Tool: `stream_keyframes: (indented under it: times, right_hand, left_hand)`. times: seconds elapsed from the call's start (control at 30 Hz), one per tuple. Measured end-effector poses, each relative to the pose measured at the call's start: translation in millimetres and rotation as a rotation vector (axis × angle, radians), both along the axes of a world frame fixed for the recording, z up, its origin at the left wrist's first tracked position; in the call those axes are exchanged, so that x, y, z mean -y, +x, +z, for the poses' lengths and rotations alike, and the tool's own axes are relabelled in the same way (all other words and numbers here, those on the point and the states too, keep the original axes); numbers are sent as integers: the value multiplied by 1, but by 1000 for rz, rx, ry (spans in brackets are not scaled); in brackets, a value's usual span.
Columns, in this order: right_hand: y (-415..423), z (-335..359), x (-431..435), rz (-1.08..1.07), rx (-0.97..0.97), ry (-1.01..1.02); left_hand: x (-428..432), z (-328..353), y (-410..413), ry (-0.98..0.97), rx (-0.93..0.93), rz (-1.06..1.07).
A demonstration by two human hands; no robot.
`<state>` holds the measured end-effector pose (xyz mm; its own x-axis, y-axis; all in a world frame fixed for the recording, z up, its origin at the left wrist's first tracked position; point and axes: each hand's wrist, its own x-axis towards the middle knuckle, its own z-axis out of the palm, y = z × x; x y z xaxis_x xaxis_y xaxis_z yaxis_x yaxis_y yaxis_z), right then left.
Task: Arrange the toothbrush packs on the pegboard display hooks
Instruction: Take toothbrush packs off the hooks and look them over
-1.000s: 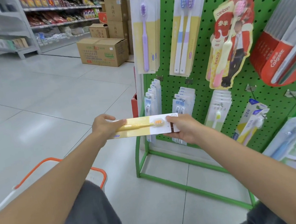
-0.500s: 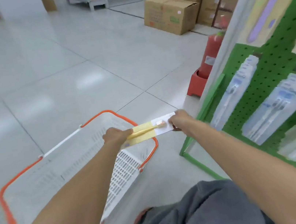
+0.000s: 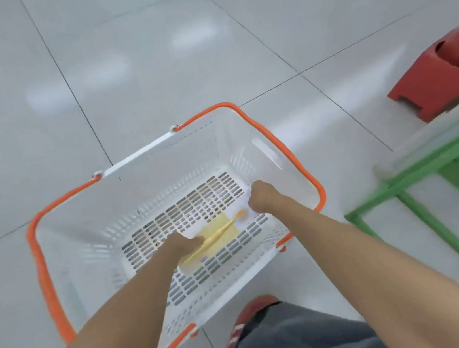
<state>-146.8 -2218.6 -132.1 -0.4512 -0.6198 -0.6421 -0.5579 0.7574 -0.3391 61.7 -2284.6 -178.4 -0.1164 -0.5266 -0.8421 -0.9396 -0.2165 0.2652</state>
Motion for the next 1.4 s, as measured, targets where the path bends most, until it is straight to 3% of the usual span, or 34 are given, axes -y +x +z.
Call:
stream_keyframes:
  times: [0.2,0.33,0.43,0.57,0.7,0.83,1.13,1.27,1.4]
  right_hand:
    - [-5,-33,1,33,32,154]
    - [-7,-48,-4,124,-2,200]
    - [-9,-42,-9,144,-41,96]
    - [-19,-10,-21,75,-122,-198]
    - [-34,50,-48,12,-249,-435]
    - [-51,123,-96,-102,-346,-550]
    - [-84,286,-257,-380,-589,-684]
    - [-98,345,-308,-502,-649,-768]
    - [-116,388,-325,-600,-685,-910]
  left_hand:
    - [-2,-22,-1,38,43,-60]
    - [-4,-30,1,161,41,-31]
    - [-4,-29,0,154,87,-85]
    - [0,-6,-28,-71,-76,-83]
    - [-12,56,-79,-179,-364,-144]
    - [-38,130,-129,-352,-497,-349]
    - [-133,310,-212,-732,-583,-817]
    - [-178,372,-249,-810,-678,-860]
    - [-209,420,-294,-780,-924,-713]
